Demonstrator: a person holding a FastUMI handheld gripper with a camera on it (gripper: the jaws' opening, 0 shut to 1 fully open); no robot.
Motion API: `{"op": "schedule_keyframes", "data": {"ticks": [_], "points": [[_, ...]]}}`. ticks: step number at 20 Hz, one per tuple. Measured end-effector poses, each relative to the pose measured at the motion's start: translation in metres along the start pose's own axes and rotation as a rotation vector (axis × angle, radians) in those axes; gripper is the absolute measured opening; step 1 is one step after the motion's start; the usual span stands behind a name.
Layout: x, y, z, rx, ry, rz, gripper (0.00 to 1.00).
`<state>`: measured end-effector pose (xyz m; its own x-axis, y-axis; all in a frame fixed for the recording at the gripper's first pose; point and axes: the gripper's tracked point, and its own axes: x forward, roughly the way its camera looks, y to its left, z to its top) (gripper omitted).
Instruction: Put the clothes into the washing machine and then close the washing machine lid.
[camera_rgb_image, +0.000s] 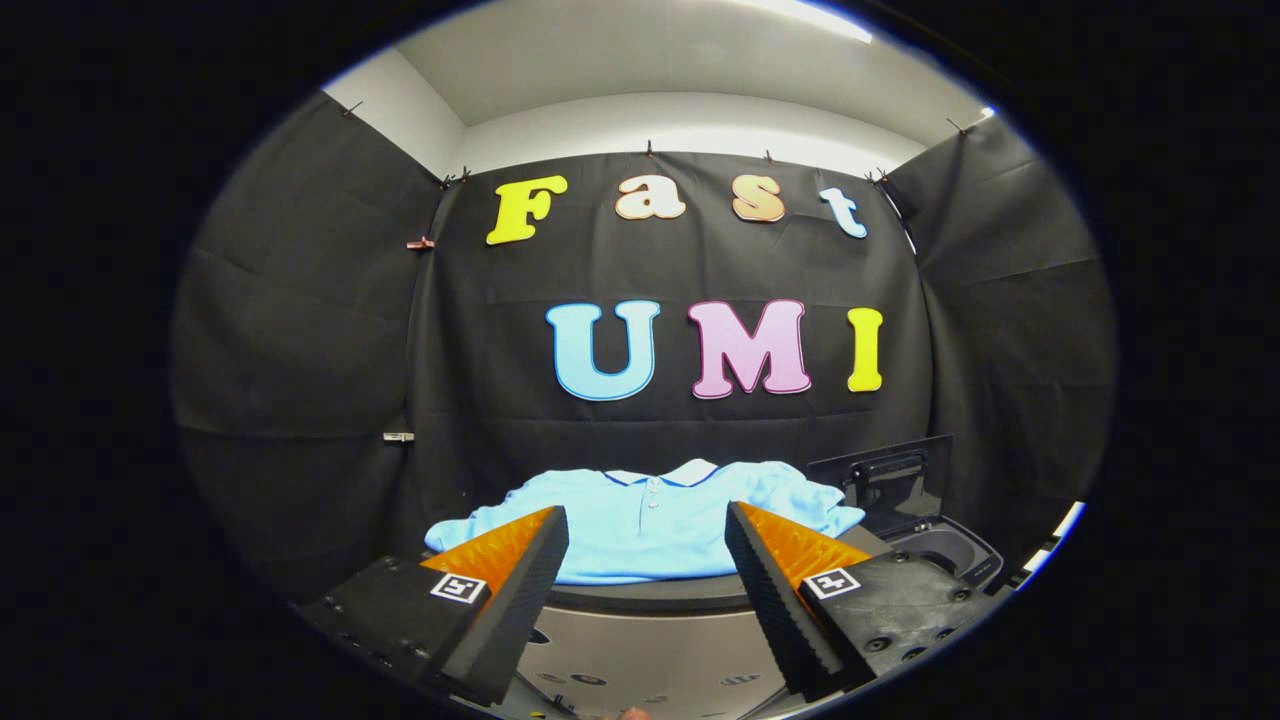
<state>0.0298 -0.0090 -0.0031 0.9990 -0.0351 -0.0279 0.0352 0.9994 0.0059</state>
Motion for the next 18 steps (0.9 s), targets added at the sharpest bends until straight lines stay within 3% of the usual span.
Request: {"op": "schedule_keyframes", "data": {"ticks": [9, 15, 18], "points": [[0.065, 0.003, 0.021, 0.003, 0.006, -0.007, 0.99], [0.147, -0.001, 0.02, 0.004, 0.133, -0.025, 0.99], [0.186, -0.003, 0.0, 0.01, 0.267, -0.028, 0.99]]}}
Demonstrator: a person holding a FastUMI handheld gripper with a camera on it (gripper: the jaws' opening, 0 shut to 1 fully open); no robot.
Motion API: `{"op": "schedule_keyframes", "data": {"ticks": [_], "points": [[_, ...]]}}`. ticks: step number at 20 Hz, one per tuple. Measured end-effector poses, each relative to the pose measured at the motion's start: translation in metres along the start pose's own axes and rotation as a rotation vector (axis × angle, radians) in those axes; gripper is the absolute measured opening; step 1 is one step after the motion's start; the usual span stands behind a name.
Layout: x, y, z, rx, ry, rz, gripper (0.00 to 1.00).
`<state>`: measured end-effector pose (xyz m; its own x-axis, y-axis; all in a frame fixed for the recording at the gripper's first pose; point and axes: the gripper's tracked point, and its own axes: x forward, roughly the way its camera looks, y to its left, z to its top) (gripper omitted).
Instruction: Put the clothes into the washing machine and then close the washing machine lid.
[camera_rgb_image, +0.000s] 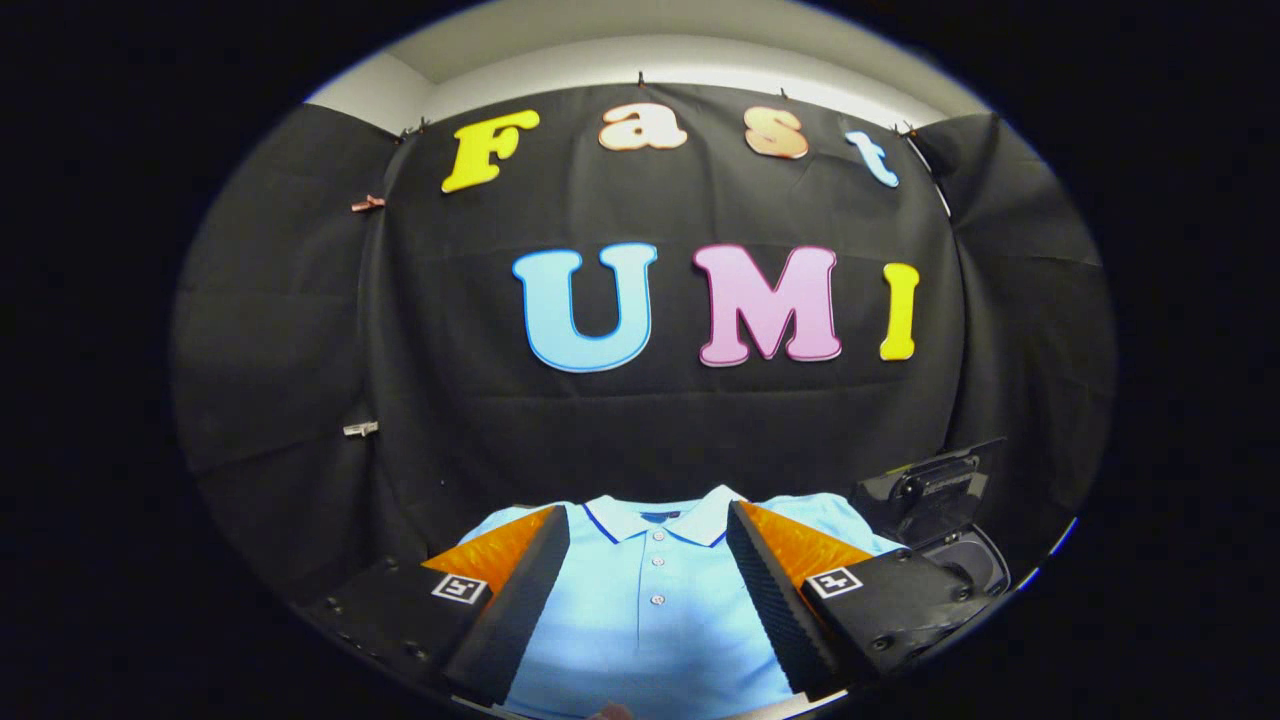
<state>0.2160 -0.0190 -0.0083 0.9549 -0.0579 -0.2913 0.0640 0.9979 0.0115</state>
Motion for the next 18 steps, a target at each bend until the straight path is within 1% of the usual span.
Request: {"op": "schedule_keyframes", "data": {"ticks": [2, 4, 7, 10, 12, 14, 18], "points": [[0.024, -0.003, -0.017, -0.012, 0.117, -0.008, 1.0], [0.045, -0.002, -0.035, -0.007, 0.216, 0.004, 0.99], [0.059, -0.013, -0.064, -0.038, 0.369, -0.022, 0.99], [0.065, -0.013, -0.091, -0.016, 0.501, -0.009, 1.0], [0.067, -0.014, -0.1, 0.002, 0.55, -0.008, 1.0], [0.068, -0.015, -0.098, 0.012, 0.561, -0.01, 1.0], [0.068, -0.015, -0.102, -0.011, 0.604, -0.028, 0.99]]}}
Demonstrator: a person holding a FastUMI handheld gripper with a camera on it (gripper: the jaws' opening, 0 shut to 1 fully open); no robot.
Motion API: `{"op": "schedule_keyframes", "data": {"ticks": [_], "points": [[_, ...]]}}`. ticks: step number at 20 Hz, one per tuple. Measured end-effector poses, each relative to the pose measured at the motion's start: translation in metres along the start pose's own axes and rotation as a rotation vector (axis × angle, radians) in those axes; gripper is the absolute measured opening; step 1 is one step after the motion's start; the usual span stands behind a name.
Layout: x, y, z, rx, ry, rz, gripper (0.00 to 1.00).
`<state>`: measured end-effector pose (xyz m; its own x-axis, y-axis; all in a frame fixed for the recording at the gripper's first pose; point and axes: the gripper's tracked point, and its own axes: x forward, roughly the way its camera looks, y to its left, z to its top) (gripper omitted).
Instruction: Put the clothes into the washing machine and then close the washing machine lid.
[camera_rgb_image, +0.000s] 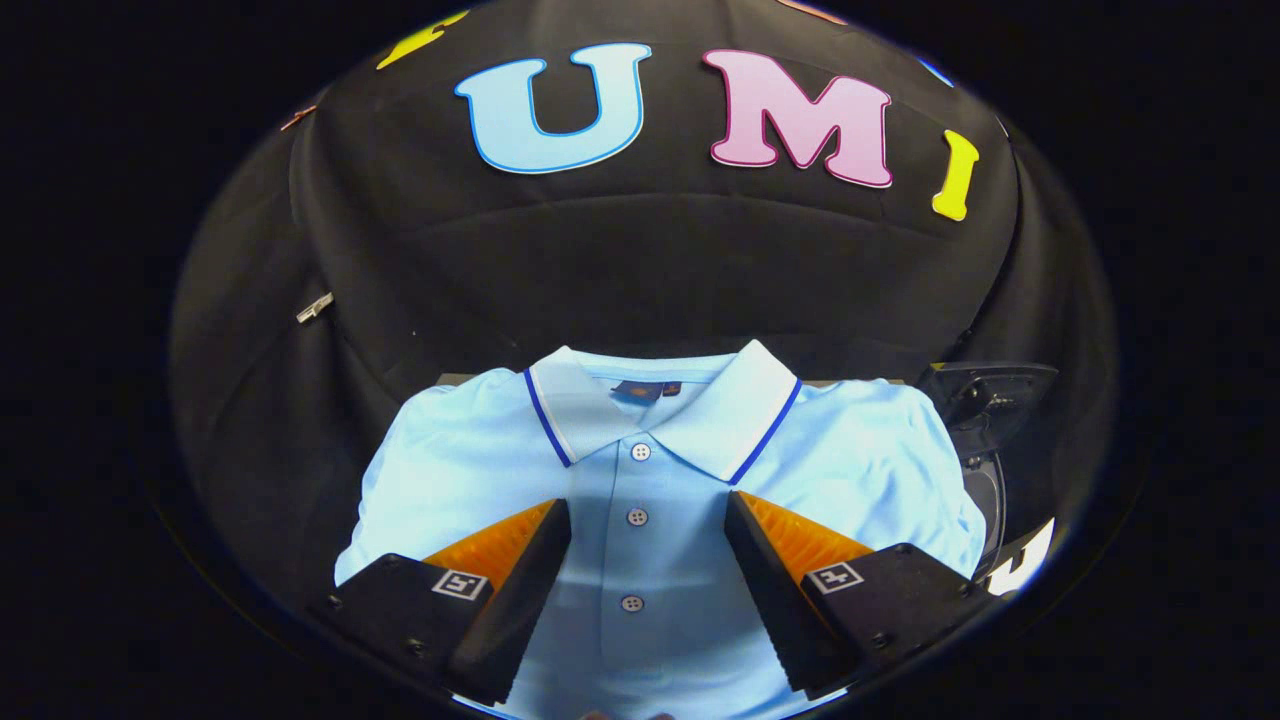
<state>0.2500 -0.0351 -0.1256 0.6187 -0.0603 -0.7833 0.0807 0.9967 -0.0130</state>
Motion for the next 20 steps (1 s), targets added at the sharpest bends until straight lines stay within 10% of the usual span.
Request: {"op": "schedule_keyframes", "data": {"ticks": [7, 9, 17, 19, 20], "points": [[0.001, -0.006, -0.003, -0.004, 0.123, -0.033, 0.82], [0.0, -0.005, -0.004, -0.004, 0.134, -0.031, 0.47], [-0.005, -0.01, -0.007, 0.024, 0.125, -0.051, 0.47], [-0.006, -0.005, -0.009, -0.014, 0.107, -0.026, 0.1], [-0.008, -0.005, -0.008, -0.006, 0.095, -0.02, 0.1]]}}
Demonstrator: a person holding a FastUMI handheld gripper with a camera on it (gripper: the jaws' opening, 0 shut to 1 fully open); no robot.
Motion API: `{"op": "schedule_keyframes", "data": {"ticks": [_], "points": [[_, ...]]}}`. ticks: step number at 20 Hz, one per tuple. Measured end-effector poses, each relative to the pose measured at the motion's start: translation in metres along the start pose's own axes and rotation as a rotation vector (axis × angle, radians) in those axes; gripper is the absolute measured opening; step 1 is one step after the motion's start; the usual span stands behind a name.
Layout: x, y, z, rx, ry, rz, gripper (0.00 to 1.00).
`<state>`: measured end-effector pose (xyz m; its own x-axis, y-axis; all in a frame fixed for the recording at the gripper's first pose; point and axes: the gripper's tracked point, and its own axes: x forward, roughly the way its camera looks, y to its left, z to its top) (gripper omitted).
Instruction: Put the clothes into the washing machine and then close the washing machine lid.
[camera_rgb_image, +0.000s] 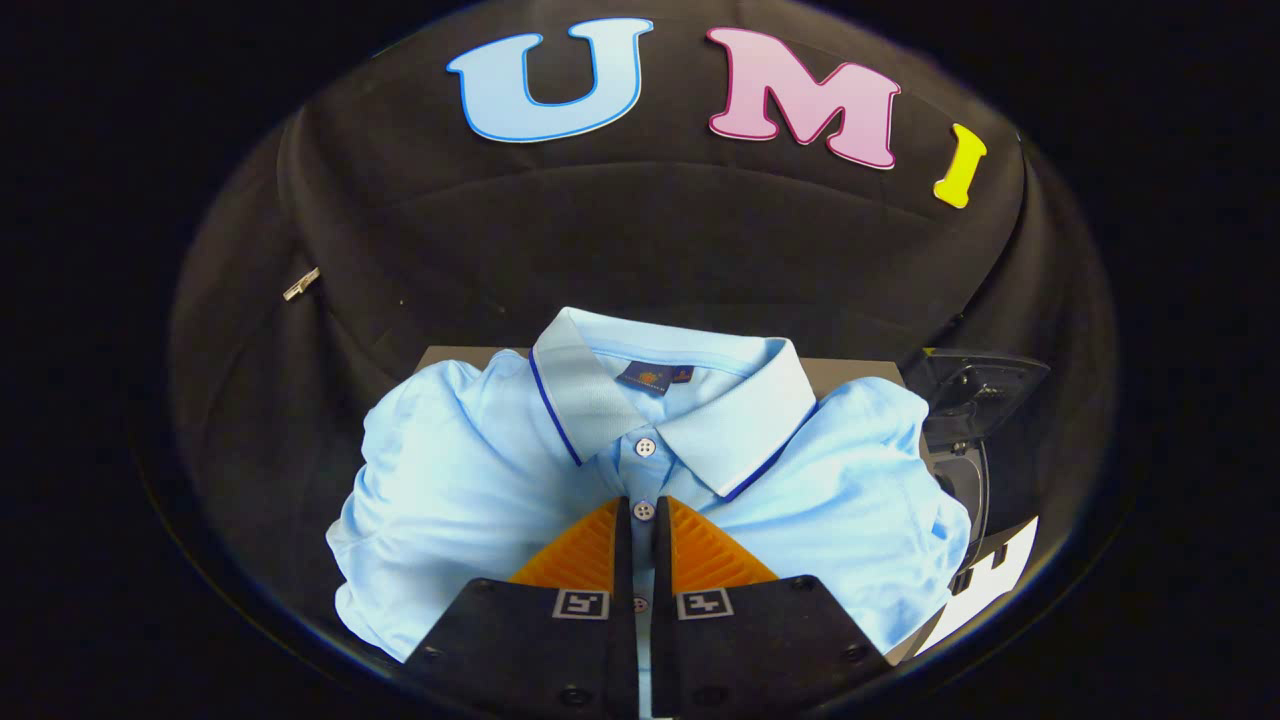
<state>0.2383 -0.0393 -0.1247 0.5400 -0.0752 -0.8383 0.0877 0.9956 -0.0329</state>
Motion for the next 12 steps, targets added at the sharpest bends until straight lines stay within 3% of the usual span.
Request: {"op": "schedule_keyframes", "data": {"ticks": [4, 8, 12], "points": [[-0.001, -0.001, -0.001, 0.009, -0.042, 0.024, 0.1], [-0.005, 0.0, -0.001, -0.059, -0.14, 0.022, 0.1], [-0.016, 0.002, 0.002, -0.051, -0.262, 0.063, 0.1]]}}
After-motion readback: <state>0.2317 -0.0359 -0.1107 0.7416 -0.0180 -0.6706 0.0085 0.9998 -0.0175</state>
